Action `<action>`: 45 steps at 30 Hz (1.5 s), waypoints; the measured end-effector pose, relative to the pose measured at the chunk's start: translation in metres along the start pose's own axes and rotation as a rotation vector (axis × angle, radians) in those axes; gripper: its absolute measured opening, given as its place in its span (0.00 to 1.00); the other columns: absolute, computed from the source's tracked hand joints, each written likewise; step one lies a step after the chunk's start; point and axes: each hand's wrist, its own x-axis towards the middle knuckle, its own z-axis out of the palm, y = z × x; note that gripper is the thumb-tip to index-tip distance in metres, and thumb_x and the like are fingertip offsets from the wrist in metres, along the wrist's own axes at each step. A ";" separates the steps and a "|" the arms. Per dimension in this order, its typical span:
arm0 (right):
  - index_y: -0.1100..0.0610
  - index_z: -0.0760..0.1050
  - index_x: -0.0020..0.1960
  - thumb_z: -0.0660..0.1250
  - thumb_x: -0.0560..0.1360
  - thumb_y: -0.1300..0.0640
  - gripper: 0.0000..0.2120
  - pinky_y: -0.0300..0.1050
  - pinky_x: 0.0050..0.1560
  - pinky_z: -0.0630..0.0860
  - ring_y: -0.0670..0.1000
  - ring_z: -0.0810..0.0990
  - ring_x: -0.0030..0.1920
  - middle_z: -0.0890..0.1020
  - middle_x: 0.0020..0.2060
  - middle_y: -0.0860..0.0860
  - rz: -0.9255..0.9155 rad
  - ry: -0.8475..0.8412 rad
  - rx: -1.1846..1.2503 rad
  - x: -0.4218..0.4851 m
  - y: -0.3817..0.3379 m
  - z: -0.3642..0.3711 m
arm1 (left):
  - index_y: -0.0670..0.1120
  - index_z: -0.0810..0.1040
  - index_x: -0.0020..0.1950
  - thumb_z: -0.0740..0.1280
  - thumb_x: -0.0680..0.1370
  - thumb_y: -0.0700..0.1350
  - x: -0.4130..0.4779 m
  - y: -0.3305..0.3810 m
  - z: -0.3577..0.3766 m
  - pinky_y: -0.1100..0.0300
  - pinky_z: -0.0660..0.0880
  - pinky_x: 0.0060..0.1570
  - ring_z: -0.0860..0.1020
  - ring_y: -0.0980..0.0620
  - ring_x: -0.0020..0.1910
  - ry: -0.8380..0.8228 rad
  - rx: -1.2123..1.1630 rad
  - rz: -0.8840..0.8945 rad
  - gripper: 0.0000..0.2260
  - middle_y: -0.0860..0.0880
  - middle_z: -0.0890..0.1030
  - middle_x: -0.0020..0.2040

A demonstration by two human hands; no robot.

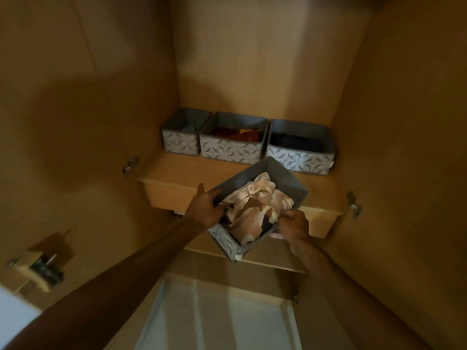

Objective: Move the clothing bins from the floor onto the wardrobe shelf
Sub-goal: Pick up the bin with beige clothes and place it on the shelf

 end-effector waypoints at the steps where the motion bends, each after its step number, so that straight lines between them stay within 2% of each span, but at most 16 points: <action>1: 0.66 0.78 0.43 0.59 0.75 0.70 0.09 0.52 0.37 0.83 0.63 0.81 0.42 0.79 0.52 0.62 -0.002 0.028 0.009 0.011 -0.006 -0.002 | 0.52 0.70 0.71 0.65 0.76 0.44 0.013 0.002 0.007 0.47 0.66 0.69 0.58 0.36 0.76 0.004 -0.019 -0.005 0.22 0.37 0.62 0.76; 3: 0.64 0.77 0.37 0.60 0.74 0.70 0.10 0.39 0.27 0.79 0.59 0.81 0.37 0.81 0.50 0.59 -0.021 0.070 -0.015 0.029 -0.017 -0.005 | 0.51 0.73 0.68 0.66 0.76 0.48 0.029 0.012 0.017 0.48 0.69 0.65 0.66 0.35 0.70 0.026 -0.091 -0.046 0.20 0.38 0.67 0.72; 6: 0.59 0.74 0.35 0.65 0.74 0.68 0.10 0.33 0.21 0.73 0.52 0.80 0.33 0.80 0.48 0.56 -0.025 0.086 0.039 0.060 -0.031 -0.010 | 0.51 0.78 0.58 0.69 0.73 0.50 0.048 0.035 0.029 0.51 0.76 0.55 0.77 0.43 0.56 0.013 -0.262 -0.062 0.13 0.45 0.78 0.58; 8: 0.60 0.73 0.45 0.64 0.75 0.67 0.04 0.35 0.25 0.76 0.49 0.80 0.32 0.79 0.46 0.56 -0.009 0.045 0.097 0.081 -0.035 -0.010 | 0.49 0.79 0.51 0.71 0.71 0.48 0.064 0.045 0.037 0.51 0.75 0.57 0.78 0.45 0.54 -0.029 -0.353 -0.038 0.09 0.47 0.81 0.53; 10: 0.60 0.75 0.50 0.63 0.74 0.68 0.07 0.44 0.32 0.82 0.54 0.82 0.38 0.80 0.46 0.57 0.006 0.053 0.169 0.098 -0.037 -0.009 | 0.48 0.81 0.50 0.73 0.70 0.48 0.079 0.055 0.041 0.54 0.74 0.57 0.78 0.47 0.53 -0.069 -0.349 -0.005 0.10 0.50 0.81 0.50; 13: 0.57 0.80 0.55 0.64 0.73 0.68 0.14 0.57 0.38 0.83 0.61 0.84 0.43 0.82 0.48 0.62 0.042 0.132 0.264 0.117 -0.040 -0.005 | 0.48 0.80 0.58 0.73 0.71 0.47 0.100 0.066 0.044 0.59 0.74 0.54 0.78 0.52 0.51 -0.146 -0.241 0.082 0.16 0.52 0.80 0.50; 17: 0.59 0.75 0.59 0.62 0.77 0.61 0.11 0.55 0.39 0.83 0.59 0.81 0.43 0.81 0.43 0.58 0.048 0.059 0.275 0.126 -0.042 -0.009 | 0.46 0.82 0.54 0.66 0.72 0.39 0.135 0.068 0.049 0.54 0.79 0.49 0.82 0.43 0.51 -0.133 -0.043 0.149 0.12 0.44 0.84 0.51; 20: 0.54 0.75 0.63 0.64 0.76 0.63 0.16 0.52 0.37 0.81 0.59 0.80 0.48 0.79 0.52 0.58 0.024 0.028 0.186 0.138 -0.039 -0.023 | 0.47 0.81 0.59 0.64 0.73 0.36 0.152 0.064 0.052 0.56 0.76 0.48 0.81 0.41 0.52 -0.110 -0.007 0.166 0.16 0.42 0.84 0.53; 24: 0.51 0.67 0.71 0.67 0.75 0.63 0.26 0.43 0.37 0.81 0.56 0.78 0.55 0.75 0.62 0.54 -0.036 0.077 -0.225 0.147 -0.039 -0.048 | 0.50 0.78 0.65 0.63 0.74 0.37 0.171 0.062 0.058 0.55 0.76 0.52 0.81 0.41 0.55 -0.113 -0.014 0.191 0.20 0.43 0.83 0.57; 26: 0.51 0.64 0.73 0.67 0.75 0.62 0.29 0.48 0.50 0.80 0.57 0.77 0.57 0.74 0.65 0.55 -0.070 0.161 -0.457 0.148 -0.038 -0.060 | 0.52 0.76 0.67 0.63 0.75 0.37 0.180 0.060 0.062 0.56 0.75 0.51 0.80 0.41 0.56 -0.113 -0.020 0.193 0.22 0.43 0.83 0.58; 29: 0.49 0.63 0.74 0.66 0.75 0.58 0.29 0.43 0.62 0.68 0.57 0.74 0.63 0.70 0.70 0.55 -0.179 0.215 -0.790 0.147 -0.034 -0.073 | 0.53 0.74 0.69 0.63 0.75 0.37 0.188 0.061 0.068 0.56 0.74 0.52 0.80 0.41 0.57 -0.097 -0.047 0.204 0.24 0.43 0.82 0.58; 31: 0.47 0.64 0.74 0.67 0.75 0.56 0.29 0.46 0.64 0.71 0.57 0.76 0.61 0.74 0.68 0.56 -0.199 0.233 -0.814 0.152 -0.029 -0.082 | 0.53 0.73 0.70 0.63 0.75 0.37 0.192 0.065 0.075 0.57 0.74 0.51 0.80 0.43 0.56 -0.109 -0.068 0.219 0.24 0.44 0.82 0.58; 35: 0.46 0.65 0.73 0.66 0.73 0.58 0.30 0.51 0.56 0.77 0.59 0.80 0.53 0.80 0.58 0.59 -0.170 0.225 -0.750 0.164 -0.020 -0.098 | 0.56 0.70 0.72 0.63 0.76 0.39 0.199 0.070 0.088 0.57 0.75 0.51 0.80 0.44 0.55 -0.130 -0.071 0.235 0.25 0.46 0.83 0.58; 39: 0.48 0.65 0.73 0.65 0.74 0.60 0.29 0.46 0.50 0.77 0.55 0.79 0.47 0.80 0.58 0.58 -0.184 0.233 -0.719 0.166 -0.021 -0.107 | 0.57 0.68 0.73 0.63 0.77 0.41 0.207 0.077 0.099 0.60 0.73 0.50 0.80 0.45 0.57 -0.137 -0.081 0.228 0.25 0.47 0.82 0.59; 43: 0.49 0.65 0.73 0.66 0.73 0.59 0.29 0.45 0.50 0.76 0.54 0.78 0.47 0.80 0.58 0.59 -0.173 0.239 -0.727 0.172 -0.021 -0.110 | 0.58 0.69 0.72 0.63 0.77 0.41 0.214 0.080 0.103 0.59 0.74 0.53 0.80 0.44 0.57 -0.141 -0.100 0.221 0.25 0.47 0.82 0.58; 45: 0.48 0.65 0.73 0.67 0.73 0.58 0.30 0.45 0.55 0.75 0.56 0.79 0.52 0.78 0.61 0.58 -0.174 0.238 -0.731 0.173 -0.021 -0.111 | 0.57 0.69 0.73 0.63 0.77 0.41 0.217 0.081 0.104 0.59 0.74 0.53 0.80 0.45 0.58 -0.138 -0.109 0.217 0.24 0.46 0.82 0.60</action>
